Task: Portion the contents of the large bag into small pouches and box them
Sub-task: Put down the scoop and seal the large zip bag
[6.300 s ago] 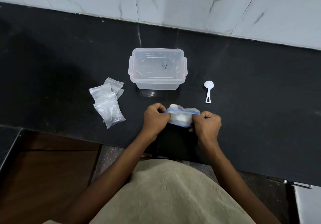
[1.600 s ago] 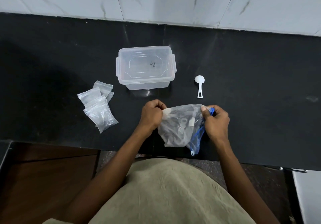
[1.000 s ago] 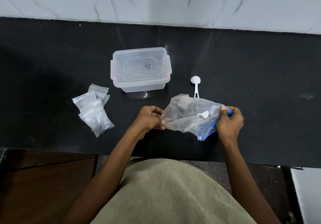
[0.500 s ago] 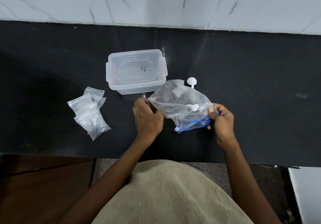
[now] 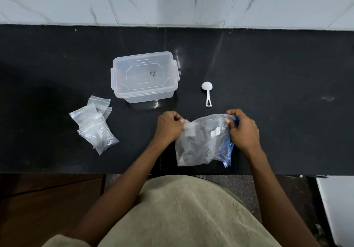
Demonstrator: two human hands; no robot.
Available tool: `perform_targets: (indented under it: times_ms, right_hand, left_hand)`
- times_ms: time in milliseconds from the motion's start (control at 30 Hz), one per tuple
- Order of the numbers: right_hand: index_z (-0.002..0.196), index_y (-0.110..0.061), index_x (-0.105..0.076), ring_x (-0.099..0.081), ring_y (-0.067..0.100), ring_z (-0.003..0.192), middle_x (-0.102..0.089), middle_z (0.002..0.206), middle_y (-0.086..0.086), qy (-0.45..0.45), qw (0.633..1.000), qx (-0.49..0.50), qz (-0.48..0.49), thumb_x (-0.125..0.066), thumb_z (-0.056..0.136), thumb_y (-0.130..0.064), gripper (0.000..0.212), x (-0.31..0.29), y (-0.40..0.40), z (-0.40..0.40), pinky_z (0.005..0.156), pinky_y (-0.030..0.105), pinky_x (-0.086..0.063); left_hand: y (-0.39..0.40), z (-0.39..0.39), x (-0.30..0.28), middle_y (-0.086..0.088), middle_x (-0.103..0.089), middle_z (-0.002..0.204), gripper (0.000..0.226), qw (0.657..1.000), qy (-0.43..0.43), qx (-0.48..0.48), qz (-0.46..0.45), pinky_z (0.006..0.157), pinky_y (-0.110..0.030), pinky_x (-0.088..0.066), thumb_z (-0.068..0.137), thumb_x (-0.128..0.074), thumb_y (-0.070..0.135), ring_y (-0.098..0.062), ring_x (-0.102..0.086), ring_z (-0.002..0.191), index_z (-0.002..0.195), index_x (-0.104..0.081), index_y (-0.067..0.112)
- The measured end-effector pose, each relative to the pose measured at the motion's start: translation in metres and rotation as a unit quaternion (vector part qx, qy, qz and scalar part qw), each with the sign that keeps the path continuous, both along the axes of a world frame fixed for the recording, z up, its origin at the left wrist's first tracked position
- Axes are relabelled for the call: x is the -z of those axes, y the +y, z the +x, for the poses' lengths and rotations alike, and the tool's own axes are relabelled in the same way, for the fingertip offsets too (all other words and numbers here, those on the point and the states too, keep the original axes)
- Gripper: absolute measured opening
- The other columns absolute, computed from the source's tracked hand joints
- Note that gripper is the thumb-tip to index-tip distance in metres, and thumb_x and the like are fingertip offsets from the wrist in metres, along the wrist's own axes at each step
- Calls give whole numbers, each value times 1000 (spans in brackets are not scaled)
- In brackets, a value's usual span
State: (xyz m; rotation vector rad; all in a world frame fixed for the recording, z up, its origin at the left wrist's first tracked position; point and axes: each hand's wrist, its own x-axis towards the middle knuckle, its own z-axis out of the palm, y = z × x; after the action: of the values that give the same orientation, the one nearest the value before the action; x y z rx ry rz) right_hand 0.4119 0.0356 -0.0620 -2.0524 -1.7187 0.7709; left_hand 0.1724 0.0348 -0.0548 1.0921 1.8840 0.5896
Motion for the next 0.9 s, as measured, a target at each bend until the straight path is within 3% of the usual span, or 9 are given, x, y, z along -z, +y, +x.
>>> perform_targets:
  times_ms: [67, 133, 233, 367, 500, 633, 700, 767, 900]
  right_hand:
    - [123, -30, -62, -67, 25, 95, -73, 102, 1, -3, 1000, -5, -4, -62, 98, -22, 26, 2, -2, 4, 82, 37, -49]
    - [123, -29, -62, -66, 27, 94, -73, 101, 2, -8, 1000, -3, -2, -62, 98, -20, 27, 4, -5, 10, 79, 36, -47]
    - [120, -29, -62, -67, 31, 96, -73, 102, 4, -9, 1000, 26, -4, -62, 96, -19, 26, 8, -11, 25, 80, 39, -49]
    - [119, -30, -62, -67, 31, 98, -74, 105, 3, -11, 1000, 29, -1, -63, 96, -20, 25, 9, -15, 35, 84, 42, -51]
    - [120, -29, -62, -67, 30, 97, -74, 105, 3, -1, 1000, 21, 2, -63, 97, -20, 25, 8, -12, 32, 83, 40, -50]
    - [120, -28, -63, -67, 29, 96, -74, 105, 3, 11, 1000, 14, 13, -63, 97, -21, 24, 9, -12, 29, 82, 40, -51]
    - [119, -28, -63, -67, 26, 97, -73, 104, 0, 22, 1000, 16, 11, -64, 97, -21, 23, 10, -12, 31, 84, 41, -52]
    - [118, -29, -63, -66, 22, 97, -70, 102, -6, 42, 999, 25, 8, -66, 97, -23, 23, 11, -12, 31, 85, 41, -53]
    - [114, -29, -64, -66, 20, 93, -69, 97, -9, 74, 996, 53, 17, -66, 97, -24, 18, 16, -11, 28, 84, 41, -54]
  left_hand:
    - [0, 2, 2, 3, -68, 81, 12, 998, 4, -48, 27, 68, -22, -48, 93, -62, 11, -9, -63, 73, 86, -71, 8]
    - [2, 2, 5, 3, -65, 77, 16, 988, -35, -145, 38, 67, -25, -54, 93, -55, 9, -10, -66, 71, 81, -66, 11]
    - [7, -9, 13, -3, -67, 83, 19, 965, -69, -251, 38, 78, -44, -61, 93, -48, 15, -28, -69, 80, 80, -60, 19]
    - [10, -11, 6, -3, -68, 82, 16, 977, -95, -192, 23, 58, -25, -54, 98, -53, 10, -10, -60, 60, 94, -67, 7]
    - [10, 9, 4, 0, -75, 83, 13, 993, -93, -77, 6, 67, -28, -56, 93, -67, 22, -11, -66, 68, 89, -74, 12]
    - [9, 20, 8, 1, -75, 79, 3, 999, -37, 3, 6, 67, -19, -56, 83, -79, 15, -8, -68, 70, 85, -78, 14]
    - [9, 21, 10, -1, -75, 76, 3, 998, -57, -26, 15, 61, -16, -54, 82, -79, 9, -7, -66, 65, 83, -78, 12]
    - [10, 22, 9, -2, -75, 75, 6, 986, -104, -123, 31, 58, -16, -53, 82, -79, 5, -6, -66, 63, 82, -78, 11]
    - [7, 24, 14, -2, -74, 79, 11, 963, -134, -217, 90, 71, -27, -59, 85, -77, 7, -11, -69, 71, 81, -75, 17]
